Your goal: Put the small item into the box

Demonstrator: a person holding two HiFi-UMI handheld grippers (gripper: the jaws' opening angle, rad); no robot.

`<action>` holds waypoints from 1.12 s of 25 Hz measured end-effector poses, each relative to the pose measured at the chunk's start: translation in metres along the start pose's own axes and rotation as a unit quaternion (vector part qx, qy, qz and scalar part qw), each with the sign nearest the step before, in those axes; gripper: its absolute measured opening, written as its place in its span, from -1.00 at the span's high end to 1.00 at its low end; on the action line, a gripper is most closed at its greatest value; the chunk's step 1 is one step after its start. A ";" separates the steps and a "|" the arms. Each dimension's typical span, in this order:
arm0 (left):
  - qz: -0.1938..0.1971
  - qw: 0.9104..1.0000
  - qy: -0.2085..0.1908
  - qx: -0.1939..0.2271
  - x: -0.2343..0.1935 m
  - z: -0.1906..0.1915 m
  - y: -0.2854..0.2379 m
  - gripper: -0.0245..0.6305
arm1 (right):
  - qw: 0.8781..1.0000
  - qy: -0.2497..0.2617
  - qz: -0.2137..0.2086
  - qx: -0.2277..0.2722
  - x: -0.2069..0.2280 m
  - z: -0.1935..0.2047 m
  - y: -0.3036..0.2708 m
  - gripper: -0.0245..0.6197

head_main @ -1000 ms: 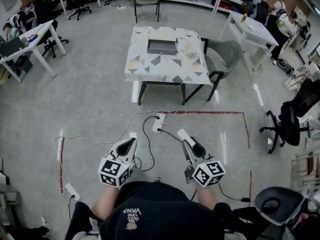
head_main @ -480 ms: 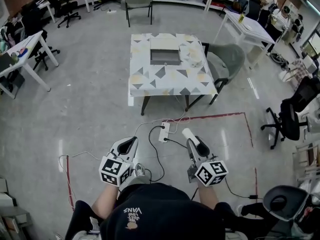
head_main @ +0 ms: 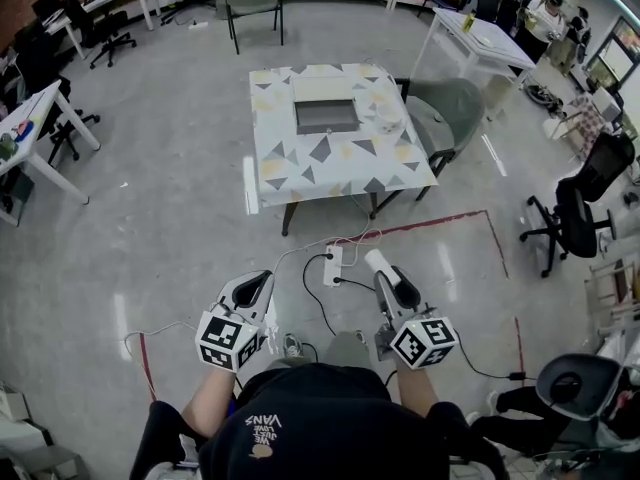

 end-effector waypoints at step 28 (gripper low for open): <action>-0.082 0.996 0.032 -0.011 -0.042 -0.060 -0.239 0.91 | 0.992 0.029 -0.097 -0.074 0.169 -0.114 -0.183 0.53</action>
Point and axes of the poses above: the fingertips, and each gripper's own axes: y backward along the fingers, x to its right, z out of its underside, the point moved 3 cm from there along y, backward along the fingers, and after that the axes turned 9 degrees about -y, right-handed, at the moved point
